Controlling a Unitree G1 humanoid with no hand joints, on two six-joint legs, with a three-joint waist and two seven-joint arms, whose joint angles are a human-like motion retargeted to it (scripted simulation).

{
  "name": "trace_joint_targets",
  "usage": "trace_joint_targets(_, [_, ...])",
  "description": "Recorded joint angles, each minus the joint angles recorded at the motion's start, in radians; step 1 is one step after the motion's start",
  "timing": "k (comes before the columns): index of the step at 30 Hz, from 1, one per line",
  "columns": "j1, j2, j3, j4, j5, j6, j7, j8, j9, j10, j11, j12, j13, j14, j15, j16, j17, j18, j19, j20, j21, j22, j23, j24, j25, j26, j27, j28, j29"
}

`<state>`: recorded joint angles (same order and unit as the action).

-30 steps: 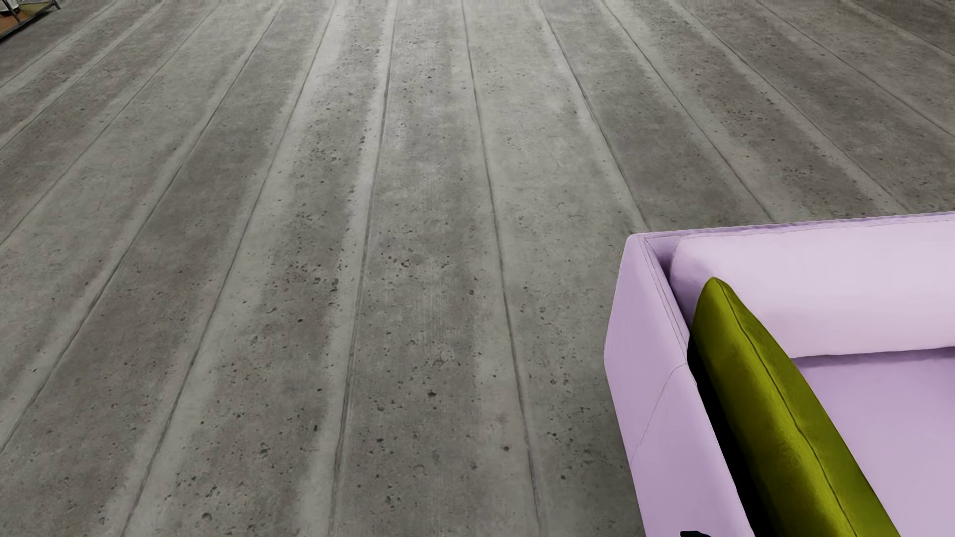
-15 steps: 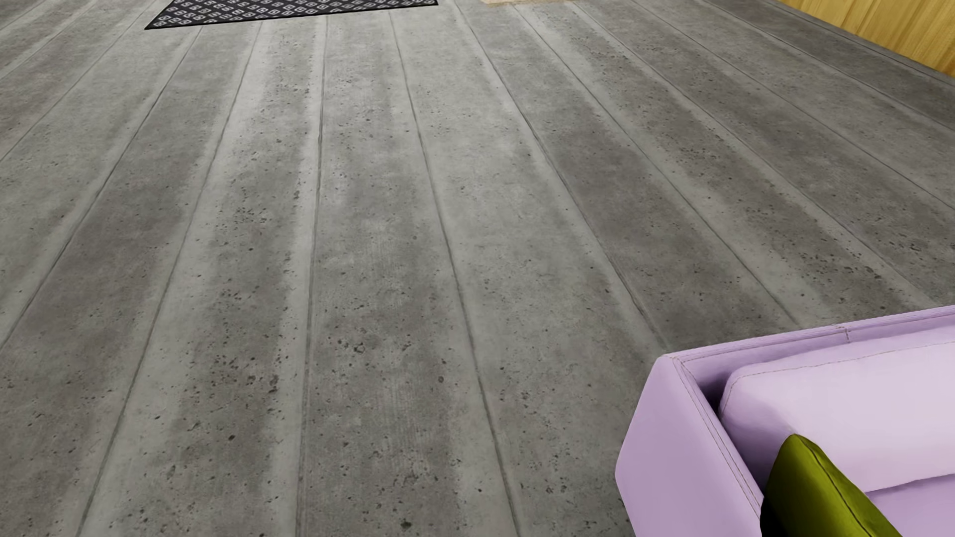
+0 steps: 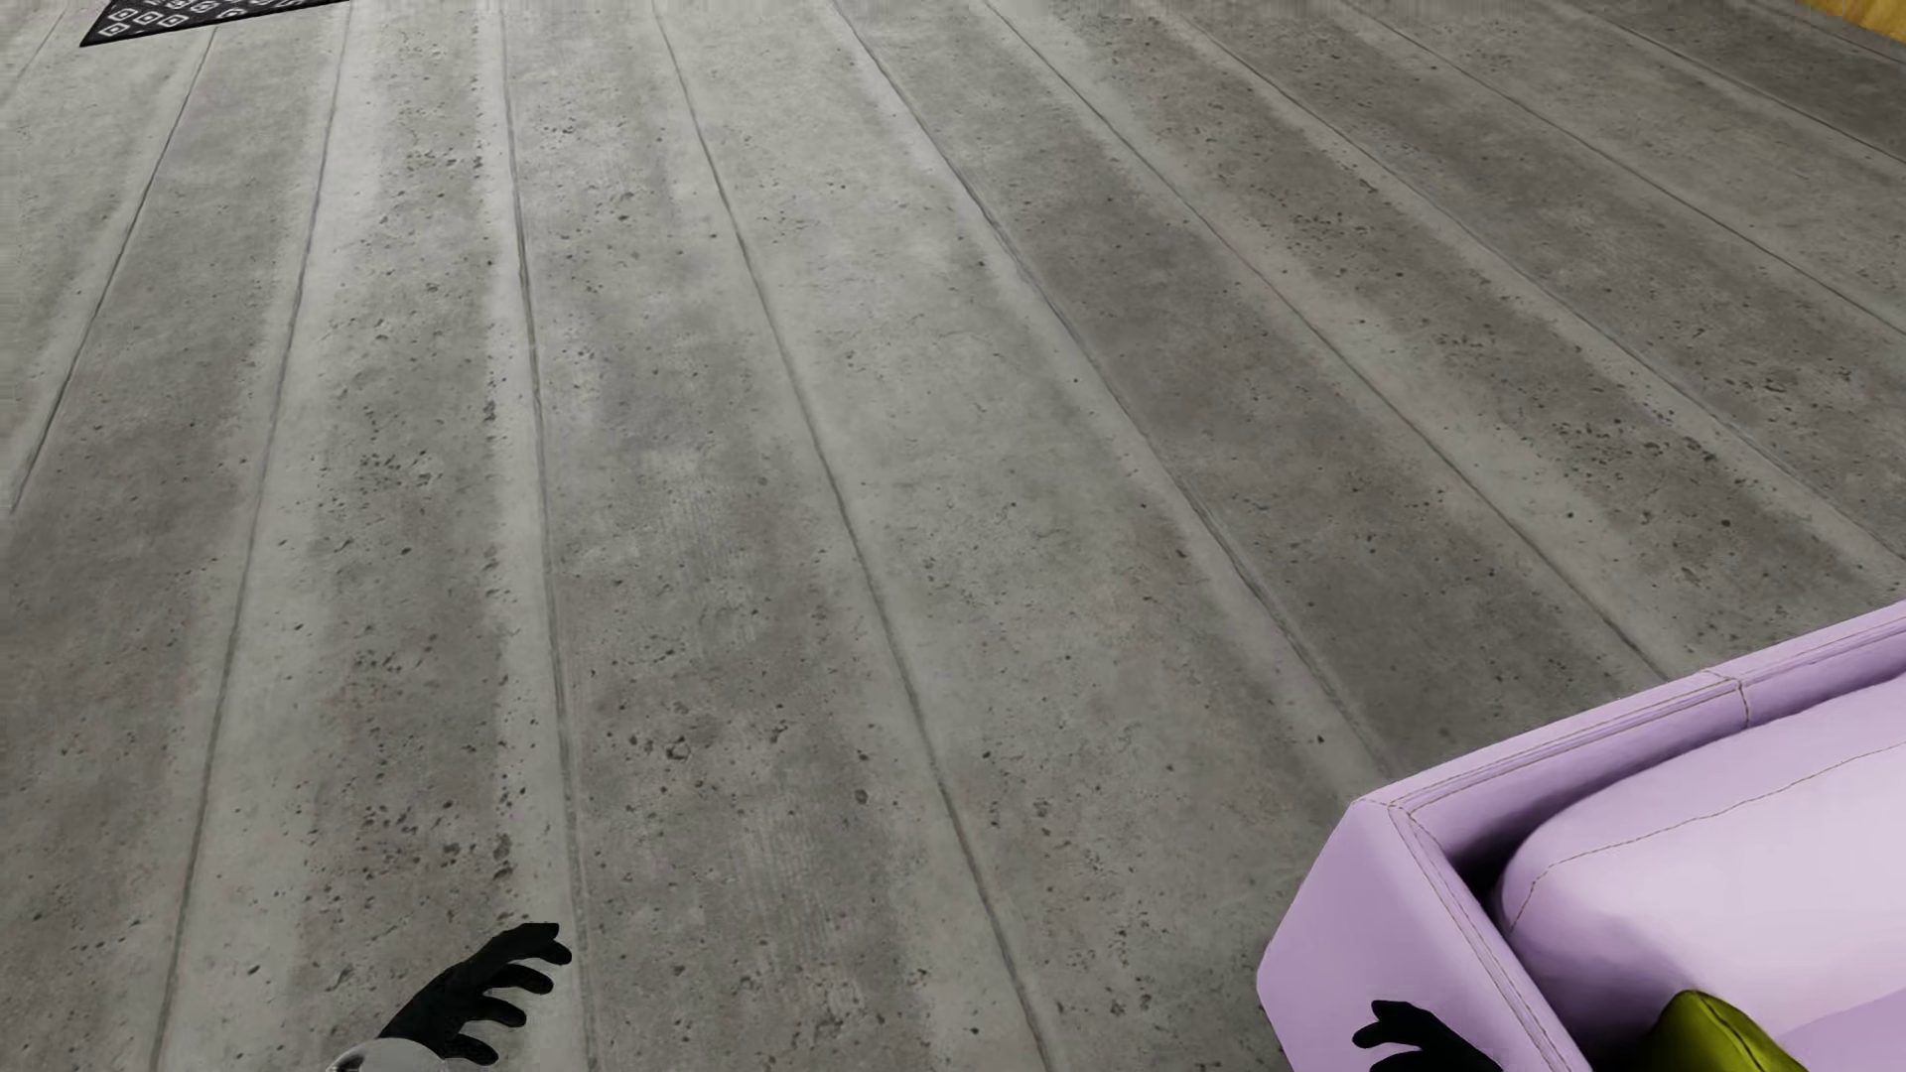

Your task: Avoid the light pink armchair

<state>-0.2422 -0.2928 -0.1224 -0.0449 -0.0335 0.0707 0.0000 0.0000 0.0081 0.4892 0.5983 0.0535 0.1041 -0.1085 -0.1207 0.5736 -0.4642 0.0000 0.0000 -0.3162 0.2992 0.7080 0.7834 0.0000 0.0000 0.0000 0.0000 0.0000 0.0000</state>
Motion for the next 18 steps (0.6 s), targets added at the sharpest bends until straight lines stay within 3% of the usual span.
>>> trace_joint_targets(3, [-0.003, 0.075, 0.012, -0.021, -0.028, -0.042, 0.0, 0.0, -0.049, 0.009, -0.078, 0.018, 0.06, -0.036, -0.022, -0.016, 0.039, 0.0, 0.0, -0.033, -0.005, -0.017, 0.101, 0.0, 0.0, 0.0, 0.0, 0.0, 0.0])
trace_joint_targets(6, [0.028, 0.139, 0.106, -0.032, -0.045, -0.093, 0.0, 0.0, -0.081, -0.009, -0.152, 0.066, 0.094, -0.073, -0.052, -0.041, 0.069, 0.0, 0.0, -0.049, 0.07, 0.039, 0.243, 0.0, 0.0, 0.0, 0.0, 0.0, 0.0])
trace_joint_targets(9, [0.078, 0.146, 0.17, -0.028, -0.043, -0.104, 0.0, 0.0, -0.101, -0.037, -0.157, 0.139, 0.107, -0.122, -0.038, -0.097, 0.077, 0.0, 0.0, -0.089, 0.12, 0.196, 0.317, 0.0, 0.0, 0.0, 0.0, 0.0, 0.0])
trace_joint_targets(12, [0.107, 0.144, 0.154, -0.024, -0.044, -0.107, 0.0, 0.0, -0.106, -0.047, -0.147, 0.2, 0.098, -0.163, -0.046, -0.16, 0.077, 0.0, 0.0, -0.174, 0.094, 0.334, 0.258, 0.0, 0.0, 0.0, 0.0, 0.0, 0.0])
trace_joint_targets(18, [0.123, 0.142, 0.144, -0.027, -0.048, -0.116, 0.0, 0.0, -0.121, -0.053, -0.148, 0.239, 0.085, -0.203, -0.059, -0.215, 0.084, 0.0, 0.0, -0.231, 0.129, 0.299, 0.168, 0.0, 0.0, 0.0, 0.0, 0.0, 0.0])
